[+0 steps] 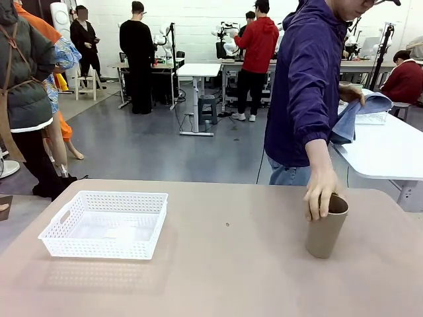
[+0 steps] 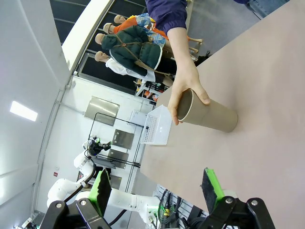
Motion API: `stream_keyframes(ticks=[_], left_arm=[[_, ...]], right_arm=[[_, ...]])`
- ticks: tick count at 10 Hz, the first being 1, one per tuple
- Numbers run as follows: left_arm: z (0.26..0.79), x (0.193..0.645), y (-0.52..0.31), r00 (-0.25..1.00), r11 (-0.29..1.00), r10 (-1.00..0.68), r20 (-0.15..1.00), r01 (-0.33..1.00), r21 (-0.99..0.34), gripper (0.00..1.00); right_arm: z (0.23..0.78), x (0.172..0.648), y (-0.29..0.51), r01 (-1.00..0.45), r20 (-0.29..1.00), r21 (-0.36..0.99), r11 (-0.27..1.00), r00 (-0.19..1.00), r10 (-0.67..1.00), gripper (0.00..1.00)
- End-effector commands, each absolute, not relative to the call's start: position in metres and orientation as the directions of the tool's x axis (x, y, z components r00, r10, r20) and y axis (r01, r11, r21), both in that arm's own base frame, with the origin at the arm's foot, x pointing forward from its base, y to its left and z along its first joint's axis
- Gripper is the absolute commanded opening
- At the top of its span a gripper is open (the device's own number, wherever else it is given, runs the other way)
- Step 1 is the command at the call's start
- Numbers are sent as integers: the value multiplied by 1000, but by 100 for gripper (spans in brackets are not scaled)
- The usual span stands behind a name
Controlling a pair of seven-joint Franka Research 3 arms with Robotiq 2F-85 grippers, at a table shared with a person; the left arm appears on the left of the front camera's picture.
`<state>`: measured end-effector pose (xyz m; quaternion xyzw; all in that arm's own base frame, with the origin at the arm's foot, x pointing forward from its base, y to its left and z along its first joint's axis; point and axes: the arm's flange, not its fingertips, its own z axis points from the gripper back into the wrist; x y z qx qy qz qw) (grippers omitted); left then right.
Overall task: Clean and organize the cups into the basket.
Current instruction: Pick up the Organizing basket and move it to the center of the table, then pick up the Reusable plastic cup from the right side of the table and place it inside the Organizing basket.
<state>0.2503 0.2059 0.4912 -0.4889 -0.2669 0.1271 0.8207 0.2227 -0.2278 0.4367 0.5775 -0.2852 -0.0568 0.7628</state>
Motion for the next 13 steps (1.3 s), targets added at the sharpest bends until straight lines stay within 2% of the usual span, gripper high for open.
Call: stream_keyframes(ticks=[1, 7, 8, 10, 12, 13], left_arm=[[493, 248, 207, 821, 486, 469, 325, 68, -871, 100], [493, 248, 207, 821, 486, 469, 325, 68, -871, 100], [491, 250, 206, 825, 490, 470, 314, 52, -870, 100], [516, 290, 195, 842, 656, 404, 358, 6, -754, 100], [531, 320, 173, 900, 854, 250, 357, -31, -520, 100], [538, 329, 163, 909, 913, 204, 362, -43, -407, 100]], right_arm=[[437, 223, -229, -260, 384, 909, 325, 826, -412, 100], [437, 223, -228, -243, 370, 913, 327, 831, -416, 100], [433, 229, -226, -336, 438, 877, 343, 854, -283, 100], [428, 243, -208, -557, 615, 758, 338, 783, -90, 100], [427, 255, -190, -727, 730, 626, 281, 673, 117, 100], [424, 265, -183, -766, 758, 589, 256, 634, 154, 100]])
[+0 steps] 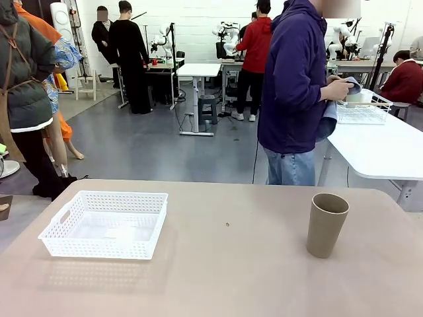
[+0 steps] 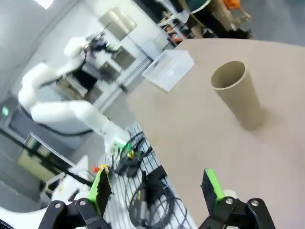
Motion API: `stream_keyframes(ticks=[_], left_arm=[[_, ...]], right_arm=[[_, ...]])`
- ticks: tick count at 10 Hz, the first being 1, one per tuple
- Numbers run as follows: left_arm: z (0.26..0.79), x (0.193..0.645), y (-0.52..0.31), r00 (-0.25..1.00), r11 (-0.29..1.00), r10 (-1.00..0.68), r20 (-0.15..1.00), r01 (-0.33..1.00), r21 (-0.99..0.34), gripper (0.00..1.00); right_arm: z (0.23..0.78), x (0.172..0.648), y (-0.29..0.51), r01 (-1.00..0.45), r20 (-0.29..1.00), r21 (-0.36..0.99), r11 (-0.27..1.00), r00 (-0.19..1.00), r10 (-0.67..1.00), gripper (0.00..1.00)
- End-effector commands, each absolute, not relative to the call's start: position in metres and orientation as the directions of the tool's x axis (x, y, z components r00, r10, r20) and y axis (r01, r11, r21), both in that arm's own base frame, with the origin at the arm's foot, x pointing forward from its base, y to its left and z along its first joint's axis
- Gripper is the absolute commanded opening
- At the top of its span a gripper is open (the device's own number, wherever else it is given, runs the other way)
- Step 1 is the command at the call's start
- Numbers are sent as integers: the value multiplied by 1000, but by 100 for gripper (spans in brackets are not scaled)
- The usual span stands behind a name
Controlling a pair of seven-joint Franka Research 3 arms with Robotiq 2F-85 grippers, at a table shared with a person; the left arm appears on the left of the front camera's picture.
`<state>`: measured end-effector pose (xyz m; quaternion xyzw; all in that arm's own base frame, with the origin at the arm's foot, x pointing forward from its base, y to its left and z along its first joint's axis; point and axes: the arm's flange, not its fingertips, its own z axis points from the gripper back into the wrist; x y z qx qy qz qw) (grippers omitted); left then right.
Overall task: Clean and organize the cups into the basket.
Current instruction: Pick up the Organizing basket and move it to the center of the table, then pick up the Reusable plastic cup from the right side of the table and place it inside the Organizing basket.
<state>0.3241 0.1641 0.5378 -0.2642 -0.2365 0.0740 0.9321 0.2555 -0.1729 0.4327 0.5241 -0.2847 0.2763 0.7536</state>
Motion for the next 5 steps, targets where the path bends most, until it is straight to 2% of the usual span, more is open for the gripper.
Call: stream_keyframes(ticks=[1, 4, 5], left_arm=[[542, 336, 154, 906, 952, 184, 382, -68, -299, 100], [530, 357, 133, 914, 989, 148, 377, -136, -57, 100], [523, 362, 128, 906, 988, 141, 398, -154, 0, 100]], right_arm=[[420, 274, -175, -798, 779, 553, 240, 597, 190, 100], [403, 297, -144, -893, 828, 414, 176, 450, 334, 100], [397, 302, -134, -898, 820, 394, 196, 440, 366, 100]])
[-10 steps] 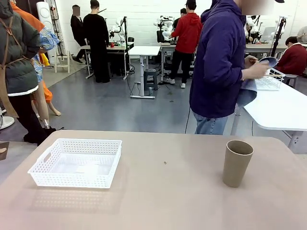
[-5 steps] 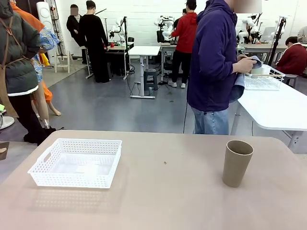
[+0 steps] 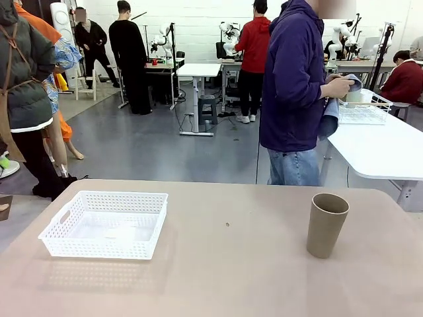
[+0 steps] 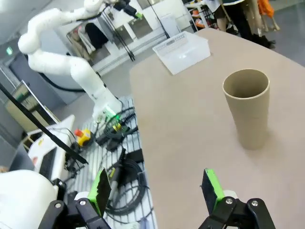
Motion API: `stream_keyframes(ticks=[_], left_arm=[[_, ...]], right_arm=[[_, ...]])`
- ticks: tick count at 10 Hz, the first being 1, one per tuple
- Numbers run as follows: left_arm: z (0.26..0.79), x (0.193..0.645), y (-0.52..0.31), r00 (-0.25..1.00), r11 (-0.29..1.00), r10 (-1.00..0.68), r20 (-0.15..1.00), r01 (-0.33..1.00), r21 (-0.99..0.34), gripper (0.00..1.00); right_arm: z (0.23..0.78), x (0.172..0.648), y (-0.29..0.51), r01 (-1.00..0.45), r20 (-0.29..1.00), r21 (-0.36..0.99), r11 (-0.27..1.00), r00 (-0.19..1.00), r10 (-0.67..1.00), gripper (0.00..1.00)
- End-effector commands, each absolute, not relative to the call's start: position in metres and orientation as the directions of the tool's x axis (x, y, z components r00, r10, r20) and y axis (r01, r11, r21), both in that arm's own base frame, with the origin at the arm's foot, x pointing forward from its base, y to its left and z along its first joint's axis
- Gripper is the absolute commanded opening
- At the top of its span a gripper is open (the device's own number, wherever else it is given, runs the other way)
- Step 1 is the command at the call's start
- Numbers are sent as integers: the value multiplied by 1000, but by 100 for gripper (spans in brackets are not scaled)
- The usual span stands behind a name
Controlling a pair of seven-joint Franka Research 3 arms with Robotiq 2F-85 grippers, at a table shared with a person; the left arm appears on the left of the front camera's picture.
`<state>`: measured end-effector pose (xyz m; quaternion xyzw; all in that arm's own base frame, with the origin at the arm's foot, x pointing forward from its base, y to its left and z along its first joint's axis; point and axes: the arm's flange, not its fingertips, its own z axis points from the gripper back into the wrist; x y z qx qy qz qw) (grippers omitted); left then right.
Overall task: Clean and organize the cups into the basket.
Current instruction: Pick up the Organizing basket and move it to the center of the table, then pick up the Reusable plastic cup from the right side of the table and place it inside the Organizing basket.
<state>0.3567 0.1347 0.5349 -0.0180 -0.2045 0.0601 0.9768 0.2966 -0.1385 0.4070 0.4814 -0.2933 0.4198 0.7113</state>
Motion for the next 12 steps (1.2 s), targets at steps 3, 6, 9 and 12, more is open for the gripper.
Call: stream_keyframes(ticks=[3, 6, 9, 12], left_arm=[[526, 360, 130, 909, 993, 119, 400, -120, -24, 100], [526, 360, 130, 909, 993, 119, 400, -120, -24, 100], [512, 379, 125, 870, 990, 51, 490, -108, 89, 100], [491, 409, 137, 901, 989, 57, 429, -110, 100, 100]], right_arm=[[402, 303, -132, -886, 816, 420, 195, 463, 348, 100], [402, 303, -132, -886, 816, 420, 195, 463, 348, 100], [374, 325, -124, -949, 854, 299, 97, 312, 417, 100], [330, 373, -122, -966, 844, 255, 39, 242, 479, 100]])
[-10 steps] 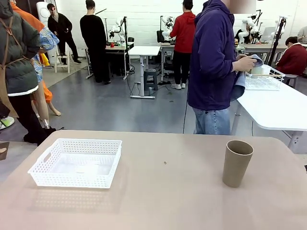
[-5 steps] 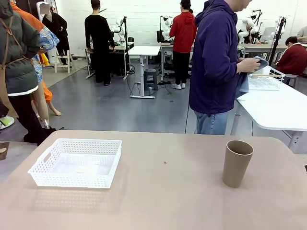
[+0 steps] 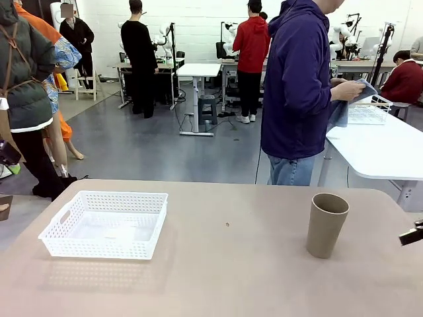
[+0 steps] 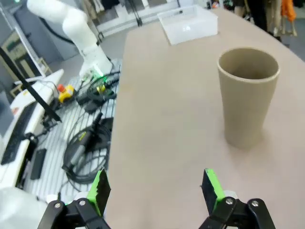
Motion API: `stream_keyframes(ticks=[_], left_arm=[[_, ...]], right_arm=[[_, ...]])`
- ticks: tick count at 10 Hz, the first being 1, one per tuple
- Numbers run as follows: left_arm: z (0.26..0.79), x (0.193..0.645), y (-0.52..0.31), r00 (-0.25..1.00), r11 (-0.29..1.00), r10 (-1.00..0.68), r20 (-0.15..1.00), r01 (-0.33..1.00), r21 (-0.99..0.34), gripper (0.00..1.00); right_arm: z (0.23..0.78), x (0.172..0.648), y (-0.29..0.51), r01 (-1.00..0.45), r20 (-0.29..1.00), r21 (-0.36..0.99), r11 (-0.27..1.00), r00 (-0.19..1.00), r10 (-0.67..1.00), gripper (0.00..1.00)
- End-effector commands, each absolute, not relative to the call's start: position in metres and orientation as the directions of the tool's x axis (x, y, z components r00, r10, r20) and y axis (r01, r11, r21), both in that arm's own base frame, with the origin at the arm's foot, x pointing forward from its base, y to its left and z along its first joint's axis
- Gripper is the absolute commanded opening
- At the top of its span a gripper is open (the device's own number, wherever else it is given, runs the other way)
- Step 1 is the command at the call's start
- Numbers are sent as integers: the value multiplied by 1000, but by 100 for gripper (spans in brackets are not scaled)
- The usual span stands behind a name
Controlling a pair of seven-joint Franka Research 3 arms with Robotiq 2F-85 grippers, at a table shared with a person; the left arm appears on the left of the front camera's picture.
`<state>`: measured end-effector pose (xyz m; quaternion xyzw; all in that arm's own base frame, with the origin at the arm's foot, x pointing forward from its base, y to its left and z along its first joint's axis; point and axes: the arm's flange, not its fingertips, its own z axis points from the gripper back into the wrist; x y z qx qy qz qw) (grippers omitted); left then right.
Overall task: Clean and organize the cups into the basket.
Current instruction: Pick up the Organizing basket and move it to the center of the table, then pick up the Reusable plastic cup from the right side of the table and place it inside the Organizing basket.
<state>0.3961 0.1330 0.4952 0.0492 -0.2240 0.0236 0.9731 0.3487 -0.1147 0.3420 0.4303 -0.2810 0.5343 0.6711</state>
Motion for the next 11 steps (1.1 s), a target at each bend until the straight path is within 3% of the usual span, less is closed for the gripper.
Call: stream_keyframes(ticks=[1, 6, 8, 11], left_arm=[[482, 416, 140, 910, 989, 63, 409, -113, 99, 100], [446, 440, 139, 935, 978, 83, 344, -142, 152, 100], [441, 442, 135, 935, 976, 88, 343, -150, 159, 100], [433, 448, 127, 941, 970, 87, 327, -155, 187, 100]], right_arm=[[321, 384, -122, -961, 850, 276, 16, 252, 462, 100], [293, 408, -102, -971, 870, 232, -66, 176, 460, 100], [289, 414, -94, -990, 881, 122, 73, 141, 451, 100], [286, 414, -89, -989, 879, 98, 109, 138, 456, 100]])
